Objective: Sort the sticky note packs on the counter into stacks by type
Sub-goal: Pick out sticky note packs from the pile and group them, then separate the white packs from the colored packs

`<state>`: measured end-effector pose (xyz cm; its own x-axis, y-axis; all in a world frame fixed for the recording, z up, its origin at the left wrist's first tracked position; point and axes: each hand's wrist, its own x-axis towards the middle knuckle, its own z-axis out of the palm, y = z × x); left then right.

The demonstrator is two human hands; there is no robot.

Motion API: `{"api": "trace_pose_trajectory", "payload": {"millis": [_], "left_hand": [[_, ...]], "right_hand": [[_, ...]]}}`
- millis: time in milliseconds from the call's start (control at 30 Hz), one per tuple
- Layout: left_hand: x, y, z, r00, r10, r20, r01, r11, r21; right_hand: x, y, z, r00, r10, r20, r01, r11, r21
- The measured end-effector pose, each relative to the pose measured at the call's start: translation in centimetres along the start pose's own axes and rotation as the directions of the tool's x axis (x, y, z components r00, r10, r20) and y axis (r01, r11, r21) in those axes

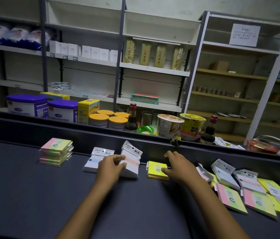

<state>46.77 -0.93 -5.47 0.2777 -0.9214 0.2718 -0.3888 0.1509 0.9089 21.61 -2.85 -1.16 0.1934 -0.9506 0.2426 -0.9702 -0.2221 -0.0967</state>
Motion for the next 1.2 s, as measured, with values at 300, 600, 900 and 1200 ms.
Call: {"api": "trace_pose_trajectory", "payload": {"millis": [300,600,900,1200], "left_hand": [[0.0,-1.2,1.0,0.98,0.137,0.145,-0.193,0.824,0.533],[-1.2,-0.1,1.9,0.975,0.184,0.127,-0.219,0.666,0.714],[-7.9,7.7,6.1,0.879,0.303,0.37,-0.474,0.649,0.595],[-20.1,15.4,14.7,0.787,0.418,0.454,-0.609,0.644,0.463]], "right_hand": [[0.3,0.2,0.2,1.0,0.023,0.0,-0.023,0.999,0.032],[-2.6,2.6,-0.2,0.997,0.068,-0.024,-0.067,0.997,0.049],[-10.8,9.5,-4.7,0.985,0.16,-0.06,-0.158,0.987,0.034],[-24.7,20.1,-9.4,0.957,0.269,-0.106,-0.267,0.963,0.035]]}}
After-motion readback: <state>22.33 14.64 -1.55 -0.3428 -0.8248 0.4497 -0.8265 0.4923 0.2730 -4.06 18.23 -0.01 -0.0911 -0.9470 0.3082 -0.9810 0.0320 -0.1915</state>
